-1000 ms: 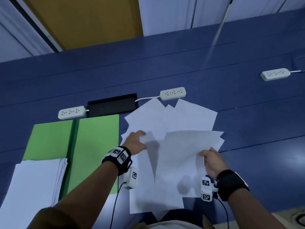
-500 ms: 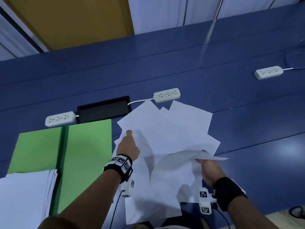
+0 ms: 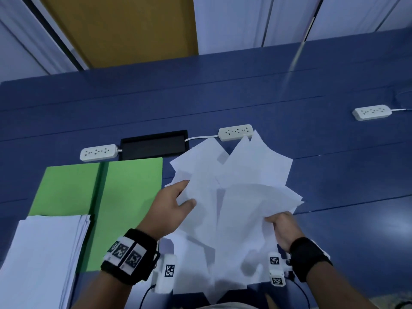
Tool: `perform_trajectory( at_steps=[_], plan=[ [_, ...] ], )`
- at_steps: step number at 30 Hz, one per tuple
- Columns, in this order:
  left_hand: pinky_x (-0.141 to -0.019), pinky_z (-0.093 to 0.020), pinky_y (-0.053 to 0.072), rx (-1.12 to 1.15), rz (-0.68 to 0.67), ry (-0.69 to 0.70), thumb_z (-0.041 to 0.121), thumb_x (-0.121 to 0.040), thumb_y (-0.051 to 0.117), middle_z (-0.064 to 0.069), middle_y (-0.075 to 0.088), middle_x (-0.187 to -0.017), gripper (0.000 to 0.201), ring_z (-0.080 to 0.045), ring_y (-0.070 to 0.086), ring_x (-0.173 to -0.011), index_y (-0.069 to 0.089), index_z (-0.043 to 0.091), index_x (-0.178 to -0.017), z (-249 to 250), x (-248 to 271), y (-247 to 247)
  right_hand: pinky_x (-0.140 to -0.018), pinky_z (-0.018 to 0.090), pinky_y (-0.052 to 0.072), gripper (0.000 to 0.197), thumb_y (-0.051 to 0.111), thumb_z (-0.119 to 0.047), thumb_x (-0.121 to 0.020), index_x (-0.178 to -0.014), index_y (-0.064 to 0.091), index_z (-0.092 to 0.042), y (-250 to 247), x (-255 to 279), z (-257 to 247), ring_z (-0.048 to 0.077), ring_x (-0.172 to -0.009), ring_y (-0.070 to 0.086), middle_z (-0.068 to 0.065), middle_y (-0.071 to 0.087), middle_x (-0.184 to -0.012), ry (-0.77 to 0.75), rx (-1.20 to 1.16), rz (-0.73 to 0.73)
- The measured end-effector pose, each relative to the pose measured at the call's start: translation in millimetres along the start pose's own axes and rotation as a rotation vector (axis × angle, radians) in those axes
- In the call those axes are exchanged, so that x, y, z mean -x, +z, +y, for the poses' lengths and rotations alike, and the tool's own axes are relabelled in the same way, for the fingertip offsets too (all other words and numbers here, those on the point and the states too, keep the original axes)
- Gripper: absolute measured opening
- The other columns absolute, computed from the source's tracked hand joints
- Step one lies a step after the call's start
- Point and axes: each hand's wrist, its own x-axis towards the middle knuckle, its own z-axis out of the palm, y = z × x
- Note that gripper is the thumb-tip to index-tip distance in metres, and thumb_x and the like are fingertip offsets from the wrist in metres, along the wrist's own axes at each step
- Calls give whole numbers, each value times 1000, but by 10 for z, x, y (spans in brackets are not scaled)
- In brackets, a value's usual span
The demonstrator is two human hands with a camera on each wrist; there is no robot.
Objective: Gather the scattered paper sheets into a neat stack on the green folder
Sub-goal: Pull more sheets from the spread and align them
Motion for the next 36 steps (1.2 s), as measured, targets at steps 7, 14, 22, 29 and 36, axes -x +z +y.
perform_trajectory(
  at_steps=[7, 14, 22, 29, 36],
  plan=[
    [-87, -28, 51, -291, -169, 275, 4, -90, 57, 14, 72, -108, 45, -6, 65, -95, 63, 30, -127, 551, 339, -346, -100, 38, 44, 24, 50, 19, -83, -72, 57, -1, 268, 427, -327, 18, -124, 63, -8, 77, -120, -282, 117, -143],
    [-84, -19, 42, -425, -324, 280, 13, -90, 51, 14, 67, -101, 43, -3, 58, -96, 62, 33, -126, 643, 559, -425, -90, 21, 51, 60, 50, 14, -77, -122, 75, -16, 665, 931, -660, -9, -128, 58, -20, 64, -144, -350, 177, -462],
    [-79, -27, 50, -260, -538, 279, 0, -89, 53, 6, 67, -95, 38, -10, 65, -93, 75, 25, -104, 905, 465, -465, -83, 37, 53, 14, 65, 2, -79, -76, 53, -3, 704, 1039, -782, 35, -99, 71, 23, 70, -85, -400, 215, -635],
    [-96, -22, 47, 373, -294, 63, 24, -97, 72, 6, 73, -102, 38, -10, 65, -97, 67, 25, -135, 684, 307, -397, -76, 33, 61, 34, 46, 19, -95, -97, 72, -4, 536, 969, -734, 29, -88, 71, 16, 76, -97, -318, -40, -363],
    [-97, -29, 54, 653, -416, -255, 13, -95, 53, -8, 62, -136, 59, -16, 66, -119, 43, 11, -154, 377, 196, 287, -91, 45, 48, 10, 61, 2, -90, -99, 59, 0, 329, 576, -575, 29, -92, 64, 17, 68, -100, -164, -142, -83]
  ],
)
